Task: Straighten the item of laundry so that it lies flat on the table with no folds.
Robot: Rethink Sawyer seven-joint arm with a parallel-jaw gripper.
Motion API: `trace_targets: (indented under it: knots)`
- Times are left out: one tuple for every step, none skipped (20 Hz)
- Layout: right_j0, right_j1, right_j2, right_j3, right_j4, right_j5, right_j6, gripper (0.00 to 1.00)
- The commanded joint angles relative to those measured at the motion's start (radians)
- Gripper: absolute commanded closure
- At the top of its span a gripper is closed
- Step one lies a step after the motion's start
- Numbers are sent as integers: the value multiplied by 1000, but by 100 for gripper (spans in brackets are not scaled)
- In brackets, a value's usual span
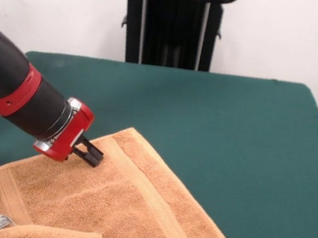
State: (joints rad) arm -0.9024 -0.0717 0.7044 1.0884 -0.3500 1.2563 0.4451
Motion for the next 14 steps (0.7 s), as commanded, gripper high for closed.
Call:
trace_targets:
  knots:
    - [77,151,-100,-112,-19,95,56,100]
    - [82,163,-106,-132,-25,109,45,100]
    - [85,167,-110,-140,-27,118,40,100]
    - [90,171,-115,-151,-29,132,37,100]
    - [94,175,-121,-162,-32,146,35,100]
    - [103,183,-130,-183,-38,169,30,100]
    - [111,193,-135,-203,-43,181,28,100]
    - [118,203,-140,-224,-48,193,27,100]
    - [124,210,-145,-238,-55,206,25,100]
    - [129,216,-149,-248,-58,215,25,100]
    - [134,222,-152,-257,-62,223,25,100]
    - [137,223,-156,-254,-61,231,32,100]
    - [135,221,-155,-246,-59,231,31,100]
    - [132,214,-156,-225,-54,233,35,100]
